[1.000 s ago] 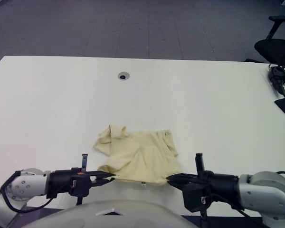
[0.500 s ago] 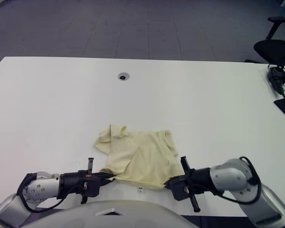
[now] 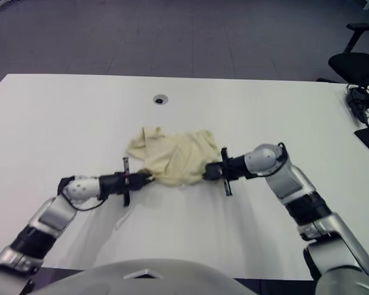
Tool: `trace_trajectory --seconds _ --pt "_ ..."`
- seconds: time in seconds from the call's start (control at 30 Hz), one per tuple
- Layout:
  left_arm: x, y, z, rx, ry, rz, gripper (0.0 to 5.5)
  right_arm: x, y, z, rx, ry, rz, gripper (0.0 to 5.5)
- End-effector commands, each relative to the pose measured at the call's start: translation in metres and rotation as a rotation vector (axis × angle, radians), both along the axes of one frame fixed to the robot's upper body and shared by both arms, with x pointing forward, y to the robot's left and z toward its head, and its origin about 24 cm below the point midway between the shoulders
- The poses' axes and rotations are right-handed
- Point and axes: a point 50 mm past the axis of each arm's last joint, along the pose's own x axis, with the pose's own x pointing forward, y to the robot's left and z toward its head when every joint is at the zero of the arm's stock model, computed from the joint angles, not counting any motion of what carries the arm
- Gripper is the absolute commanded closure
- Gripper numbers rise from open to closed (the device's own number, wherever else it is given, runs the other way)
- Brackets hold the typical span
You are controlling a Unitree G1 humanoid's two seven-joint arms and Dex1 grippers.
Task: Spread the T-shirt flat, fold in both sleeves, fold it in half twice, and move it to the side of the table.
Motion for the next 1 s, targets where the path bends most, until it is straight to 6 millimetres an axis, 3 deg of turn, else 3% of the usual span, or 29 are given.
trace_trajectory --seconds 0.03,0.17,0.3,0.47,0.6,0.7,0.8,1.0 --pt "0.089 -0.013 -0.011 0.147 -0.234 0.384 5.49 0.050 -0.030 -0.049 -0.270 -0.234 -0.405 5.50" --pt "0.123 -0.028 0.045 -0.044 -0.477 0.549 5.49 0.095 -0.013 0.012 -0.141 -0.677 -0.532 5.50" --pt "0.135 -0.029 0.084 -0.171 -0.614 0.566 5.49 0.115 -0.008 0.074 -0.022 -0.948 -0.535 5.50" --pt "0.135 -0.025 0.119 -0.294 -0.729 0.466 5.49 0.110 -0.008 0.113 0.110 -1.058 -0.407 5.50" --pt "0.121 -0.010 0.132 -0.326 -0.769 0.328 5.49 0.082 -0.018 0.128 0.170 -1.031 -0.255 5.50" --pt "0.092 0.008 0.127 -0.300 -0.699 0.157 5.49 0.046 -0.031 0.132 0.150 -0.969 -0.170 5.50" --pt "0.038 0.029 0.110 -0.201 -0.565 -0.088 5.49 0.002 -0.045 0.122 0.053 -0.794 -0.063 5.50" --pt "-0.075 0.061 0.054 0.120 -0.020 -0.399 5.49 -0.080 -0.053 0.083 -0.169 -0.362 0.151 5.50"
